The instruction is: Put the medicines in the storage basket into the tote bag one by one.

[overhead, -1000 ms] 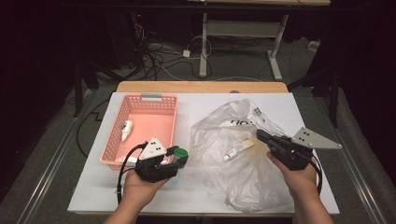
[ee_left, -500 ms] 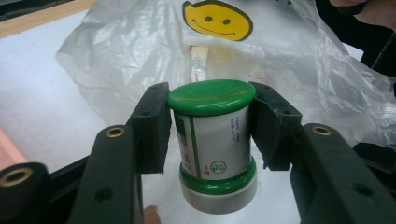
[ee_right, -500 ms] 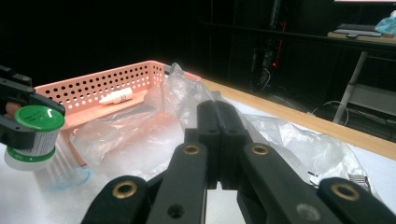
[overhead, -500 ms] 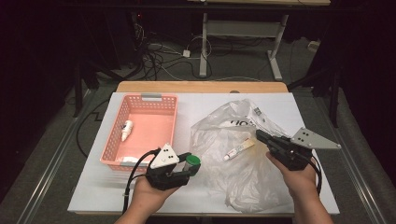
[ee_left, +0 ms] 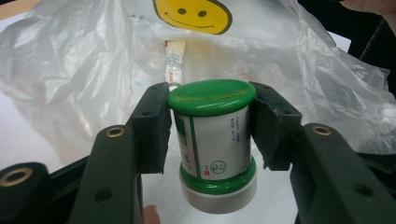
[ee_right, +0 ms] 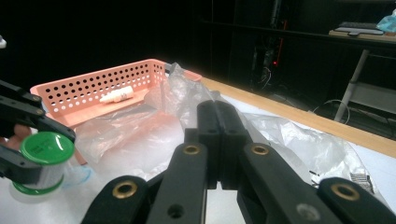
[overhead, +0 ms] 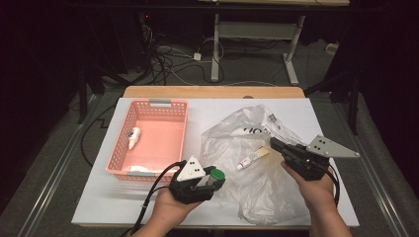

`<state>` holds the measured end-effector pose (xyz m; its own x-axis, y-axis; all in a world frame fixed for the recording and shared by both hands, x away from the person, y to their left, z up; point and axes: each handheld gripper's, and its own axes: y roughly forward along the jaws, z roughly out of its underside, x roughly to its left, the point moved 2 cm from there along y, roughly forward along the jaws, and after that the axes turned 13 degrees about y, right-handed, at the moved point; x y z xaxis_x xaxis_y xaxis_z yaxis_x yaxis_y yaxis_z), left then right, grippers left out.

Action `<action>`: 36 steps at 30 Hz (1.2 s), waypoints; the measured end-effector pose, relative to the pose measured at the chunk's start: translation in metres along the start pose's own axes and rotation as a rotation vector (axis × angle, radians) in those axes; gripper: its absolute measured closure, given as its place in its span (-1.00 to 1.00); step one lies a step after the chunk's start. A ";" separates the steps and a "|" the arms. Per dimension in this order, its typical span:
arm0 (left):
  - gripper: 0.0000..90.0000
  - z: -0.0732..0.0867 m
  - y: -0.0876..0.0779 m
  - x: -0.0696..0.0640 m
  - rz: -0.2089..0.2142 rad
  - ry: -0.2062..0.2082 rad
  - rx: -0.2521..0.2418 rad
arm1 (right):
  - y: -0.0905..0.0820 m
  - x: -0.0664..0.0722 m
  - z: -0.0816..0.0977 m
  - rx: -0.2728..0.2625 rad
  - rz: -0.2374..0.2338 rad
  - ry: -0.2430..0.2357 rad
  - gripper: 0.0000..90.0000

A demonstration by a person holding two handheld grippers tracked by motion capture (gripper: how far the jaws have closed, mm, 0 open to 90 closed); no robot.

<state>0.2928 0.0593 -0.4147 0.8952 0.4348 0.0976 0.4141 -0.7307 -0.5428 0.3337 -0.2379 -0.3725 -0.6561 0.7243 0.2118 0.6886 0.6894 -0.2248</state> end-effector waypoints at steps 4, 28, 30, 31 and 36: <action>0.11 -0.005 0.010 -0.001 0.010 0.008 0.002 | 0.000 0.000 0.000 0.000 0.001 0.000 1.00; 0.11 -0.031 0.067 0.001 0.016 0.019 -0.017 | 0.000 0.002 -0.001 -0.003 -0.010 -0.001 1.00; 0.11 -0.033 0.074 0.001 0.017 0.026 -0.021 | 0.001 0.002 -0.001 -0.003 -0.009 0.000 1.00; 0.11 -0.033 0.078 0.001 0.017 0.027 -0.019 | 0.000 0.002 -0.001 -0.003 -0.009 0.000 1.00; 0.11 -0.035 0.096 0.004 0.017 0.027 -0.013 | 0.000 0.002 -0.001 0.000 -0.008 0.002 1.00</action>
<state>0.3412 -0.0274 -0.4370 0.9062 0.4079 0.1113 0.4007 -0.7447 -0.5337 0.3329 -0.2364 -0.3716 -0.6612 0.7185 0.2157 0.6831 0.6955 -0.2227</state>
